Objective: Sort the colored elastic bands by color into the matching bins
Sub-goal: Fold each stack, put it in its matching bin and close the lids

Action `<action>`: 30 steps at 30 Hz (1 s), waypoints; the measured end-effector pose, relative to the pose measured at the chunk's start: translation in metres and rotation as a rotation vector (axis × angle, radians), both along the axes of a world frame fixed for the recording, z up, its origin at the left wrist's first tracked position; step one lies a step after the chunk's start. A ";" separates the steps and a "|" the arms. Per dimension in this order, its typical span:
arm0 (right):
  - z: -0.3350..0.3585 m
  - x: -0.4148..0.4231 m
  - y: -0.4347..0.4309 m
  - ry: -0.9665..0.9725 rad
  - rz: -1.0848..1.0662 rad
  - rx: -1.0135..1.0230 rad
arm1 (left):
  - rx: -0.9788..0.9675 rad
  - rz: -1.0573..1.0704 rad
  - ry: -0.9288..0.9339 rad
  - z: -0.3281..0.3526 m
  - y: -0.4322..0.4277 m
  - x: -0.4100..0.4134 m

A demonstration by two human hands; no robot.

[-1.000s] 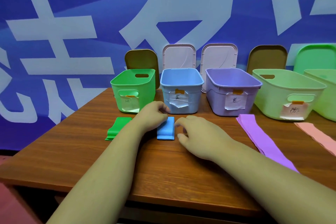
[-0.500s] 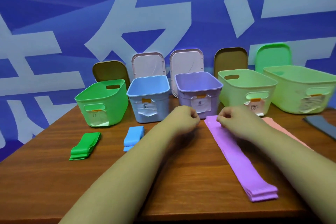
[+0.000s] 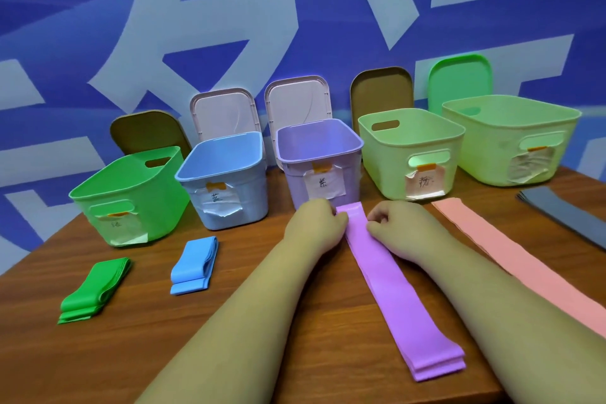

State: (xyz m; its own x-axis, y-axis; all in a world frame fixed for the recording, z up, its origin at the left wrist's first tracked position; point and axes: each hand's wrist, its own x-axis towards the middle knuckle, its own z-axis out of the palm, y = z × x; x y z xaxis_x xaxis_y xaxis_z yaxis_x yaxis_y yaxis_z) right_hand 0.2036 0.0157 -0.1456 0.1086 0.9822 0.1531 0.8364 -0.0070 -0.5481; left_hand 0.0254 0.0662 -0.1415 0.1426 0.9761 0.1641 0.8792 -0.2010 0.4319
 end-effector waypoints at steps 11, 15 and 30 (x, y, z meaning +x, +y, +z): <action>-0.005 -0.001 0.006 0.027 -0.015 0.021 | 0.005 0.022 -0.027 0.001 -0.005 0.003; -0.006 -0.002 0.006 0.023 -0.011 0.020 | 0.017 0.010 -0.095 0.002 -0.007 0.004; 0.004 0.002 0.002 0.197 0.048 0.088 | 0.103 -0.122 -0.344 0.009 -0.023 0.006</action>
